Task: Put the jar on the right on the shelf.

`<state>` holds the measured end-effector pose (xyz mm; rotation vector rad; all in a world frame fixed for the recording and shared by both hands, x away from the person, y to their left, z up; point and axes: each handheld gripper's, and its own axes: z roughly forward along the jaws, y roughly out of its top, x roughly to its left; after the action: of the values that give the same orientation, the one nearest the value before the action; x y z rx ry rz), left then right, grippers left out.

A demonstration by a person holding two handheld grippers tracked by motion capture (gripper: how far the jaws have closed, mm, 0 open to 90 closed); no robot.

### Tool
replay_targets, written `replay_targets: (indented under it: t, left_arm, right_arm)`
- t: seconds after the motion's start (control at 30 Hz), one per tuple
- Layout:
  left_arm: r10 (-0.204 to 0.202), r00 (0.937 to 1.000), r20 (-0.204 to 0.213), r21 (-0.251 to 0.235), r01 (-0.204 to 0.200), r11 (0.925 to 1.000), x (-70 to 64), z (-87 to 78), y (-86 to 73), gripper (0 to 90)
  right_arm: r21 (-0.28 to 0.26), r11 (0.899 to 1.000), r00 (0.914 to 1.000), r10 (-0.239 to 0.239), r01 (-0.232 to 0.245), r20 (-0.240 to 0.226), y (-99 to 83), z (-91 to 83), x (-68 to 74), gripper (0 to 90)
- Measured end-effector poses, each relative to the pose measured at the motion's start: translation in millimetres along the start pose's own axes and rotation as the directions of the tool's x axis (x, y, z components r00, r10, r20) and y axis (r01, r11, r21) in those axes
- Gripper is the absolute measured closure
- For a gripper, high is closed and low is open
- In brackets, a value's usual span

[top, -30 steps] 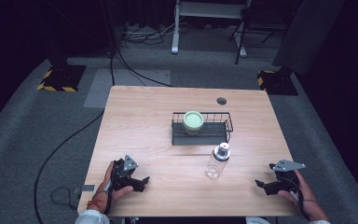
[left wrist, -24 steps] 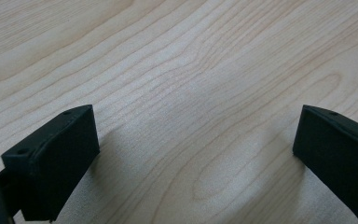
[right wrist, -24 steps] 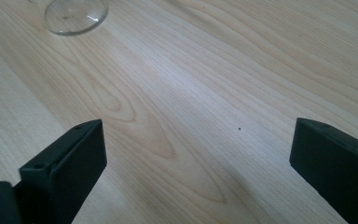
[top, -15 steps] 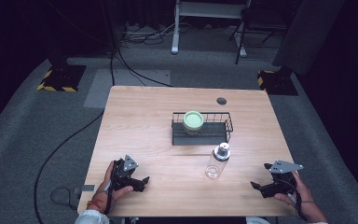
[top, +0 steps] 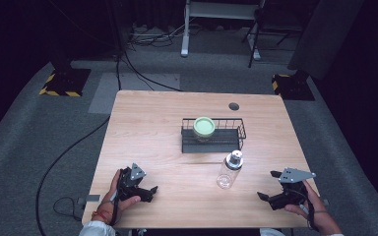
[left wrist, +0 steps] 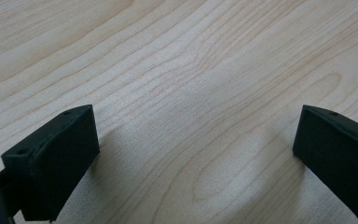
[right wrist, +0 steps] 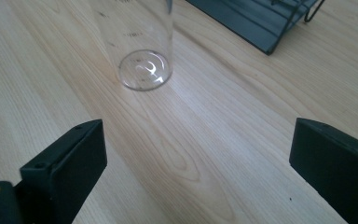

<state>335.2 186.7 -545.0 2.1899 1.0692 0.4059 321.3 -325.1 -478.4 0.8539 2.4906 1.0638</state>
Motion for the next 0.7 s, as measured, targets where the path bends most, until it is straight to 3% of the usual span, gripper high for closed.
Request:
replay_targets:
  t: [0.7]
  left_arm:
    - [0.001,1.0000,0.000,0.000,-0.001,1.0000,0.1,0.0,0.0,0.1]
  right_arm:
    - [-0.041,0.996,0.9953,-0.076,0.074,-0.059,46.4,22.4,28.7,4.8]
